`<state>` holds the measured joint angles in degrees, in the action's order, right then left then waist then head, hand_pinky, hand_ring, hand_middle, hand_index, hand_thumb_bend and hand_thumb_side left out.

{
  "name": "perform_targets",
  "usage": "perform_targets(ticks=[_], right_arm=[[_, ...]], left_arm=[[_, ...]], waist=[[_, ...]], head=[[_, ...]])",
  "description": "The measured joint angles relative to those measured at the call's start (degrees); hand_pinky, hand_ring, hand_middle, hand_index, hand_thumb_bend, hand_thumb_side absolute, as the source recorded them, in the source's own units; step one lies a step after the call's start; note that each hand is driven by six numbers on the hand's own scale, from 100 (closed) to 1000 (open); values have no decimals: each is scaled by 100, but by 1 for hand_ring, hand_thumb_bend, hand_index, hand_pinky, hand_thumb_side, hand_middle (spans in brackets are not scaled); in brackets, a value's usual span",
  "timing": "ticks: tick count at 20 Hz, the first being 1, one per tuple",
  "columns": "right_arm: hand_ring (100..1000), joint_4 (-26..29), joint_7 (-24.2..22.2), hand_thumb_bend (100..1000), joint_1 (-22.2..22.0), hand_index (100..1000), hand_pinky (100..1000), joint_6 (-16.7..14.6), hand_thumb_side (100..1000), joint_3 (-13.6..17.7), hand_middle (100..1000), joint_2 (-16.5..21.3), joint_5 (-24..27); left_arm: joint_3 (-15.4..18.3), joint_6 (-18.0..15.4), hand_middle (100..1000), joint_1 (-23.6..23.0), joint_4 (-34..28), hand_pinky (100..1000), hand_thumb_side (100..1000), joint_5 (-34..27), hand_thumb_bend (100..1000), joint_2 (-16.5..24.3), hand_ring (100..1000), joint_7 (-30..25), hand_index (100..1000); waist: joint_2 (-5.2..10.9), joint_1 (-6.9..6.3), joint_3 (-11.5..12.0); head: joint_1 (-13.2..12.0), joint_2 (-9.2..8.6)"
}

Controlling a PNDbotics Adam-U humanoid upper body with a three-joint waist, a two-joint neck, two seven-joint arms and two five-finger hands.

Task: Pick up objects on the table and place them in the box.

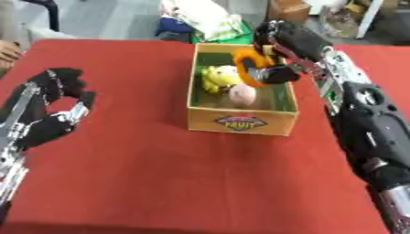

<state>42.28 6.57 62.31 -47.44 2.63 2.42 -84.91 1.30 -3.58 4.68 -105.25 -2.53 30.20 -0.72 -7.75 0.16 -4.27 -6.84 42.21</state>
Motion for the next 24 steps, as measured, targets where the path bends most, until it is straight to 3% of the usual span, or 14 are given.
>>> perform_targets(ticks=[2,5,7,10,13,16,17,20,24], right_arm=[[766,0,-65,370,-38,948,722,-57,710,-9,910,0,-64],[745,20,-68,346,-108,923,693,-94,702,-13,903,24,-38],[715,73,7,278,-145,863,662,-118,678,-11,844,88,146],[674,218,196,155,-182,815,625,-118,569,-10,795,359,585],[670,348,370,149,-191,811,622,-11,560,20,791,817,1142],[670,434,367,149,-213,811,622,57,560,17,791,1036,1526],[595,440,352,100,-220,730,542,76,370,17,709,1053,1608],[571,340,425,100,-477,716,511,216,335,173,682,1216,1844],[530,-128,709,100,-1029,687,455,522,285,665,629,1740,2180]], left_arm=[[0,2,581,-2,25,689,306,4,333,-3,595,-2,767],[1,5,583,-9,36,689,305,7,333,-27,596,1,768],[11,6,588,-20,54,689,293,9,330,-45,599,19,768],[84,-4,596,-83,65,686,258,10,319,-45,604,126,767],[226,-24,597,-196,62,686,254,10,317,-44,604,353,767],[277,-32,597,-225,57,686,254,10,317,-44,604,486,767],[287,-24,599,-237,58,673,191,11,328,-44,604,510,764],[488,85,597,-502,212,668,189,125,309,-44,602,658,763],[987,278,592,-1044,508,659,182,404,283,-163,597,966,758]], waist=[[0,12,-7],[1,31,-41],[5,30,-50],[36,30,-74],[69,35,-111],[72,35,-113],[79,40,-127],[216,91,-374],[324,71,-378]], head=[[-6,0],[-12,0],[-15,0],[-48,0],[-87,0],[-106,0],[-121,0],[-259,11],[-304,51]])
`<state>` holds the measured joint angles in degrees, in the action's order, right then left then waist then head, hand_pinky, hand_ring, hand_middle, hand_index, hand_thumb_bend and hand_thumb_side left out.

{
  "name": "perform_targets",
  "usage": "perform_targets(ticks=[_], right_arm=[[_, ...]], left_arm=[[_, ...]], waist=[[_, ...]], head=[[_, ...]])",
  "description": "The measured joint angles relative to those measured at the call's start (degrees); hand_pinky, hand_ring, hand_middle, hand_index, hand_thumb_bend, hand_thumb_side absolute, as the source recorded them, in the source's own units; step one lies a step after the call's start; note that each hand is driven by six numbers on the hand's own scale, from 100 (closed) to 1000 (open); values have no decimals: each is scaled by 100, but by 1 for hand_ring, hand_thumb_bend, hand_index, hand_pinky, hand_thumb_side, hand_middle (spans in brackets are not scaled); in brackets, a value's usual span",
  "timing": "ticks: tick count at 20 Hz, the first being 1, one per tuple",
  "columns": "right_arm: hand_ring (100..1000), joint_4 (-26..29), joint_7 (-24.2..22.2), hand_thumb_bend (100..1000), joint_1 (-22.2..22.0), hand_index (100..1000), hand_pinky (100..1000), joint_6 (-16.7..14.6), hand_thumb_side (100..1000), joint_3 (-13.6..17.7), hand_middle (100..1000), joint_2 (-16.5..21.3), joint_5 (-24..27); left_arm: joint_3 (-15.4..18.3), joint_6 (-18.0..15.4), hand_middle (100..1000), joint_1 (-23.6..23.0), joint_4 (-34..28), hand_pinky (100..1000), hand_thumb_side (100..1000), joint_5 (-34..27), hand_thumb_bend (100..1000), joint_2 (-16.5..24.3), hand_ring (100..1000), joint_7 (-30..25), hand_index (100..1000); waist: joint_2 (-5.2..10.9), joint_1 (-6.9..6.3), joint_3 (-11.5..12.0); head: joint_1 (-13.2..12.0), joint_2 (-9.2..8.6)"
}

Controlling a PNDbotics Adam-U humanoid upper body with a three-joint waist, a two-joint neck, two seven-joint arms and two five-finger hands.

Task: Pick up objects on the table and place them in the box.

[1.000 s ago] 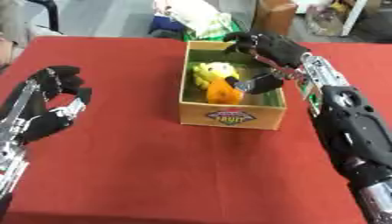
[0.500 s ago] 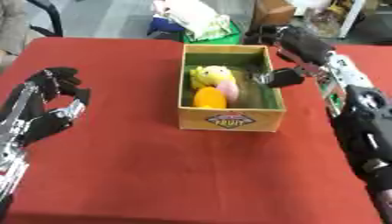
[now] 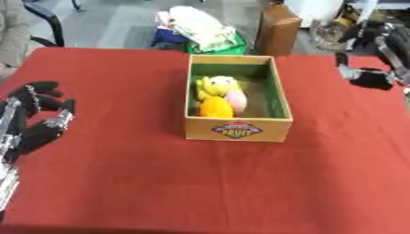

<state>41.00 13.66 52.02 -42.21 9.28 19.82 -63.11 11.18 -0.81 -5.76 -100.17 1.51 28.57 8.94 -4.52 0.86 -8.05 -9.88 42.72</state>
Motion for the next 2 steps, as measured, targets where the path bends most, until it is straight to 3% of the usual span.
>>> perform_targets(ticks=[2], right_arm=[[518,-264,159,100,-269,675,439,166,276,265,614,253,171]], left_arm=[[265,133,592,-269,83,657,181,157,278,-199,596,165,758]], waist=[[70,0,14]], head=[[-2,18]])
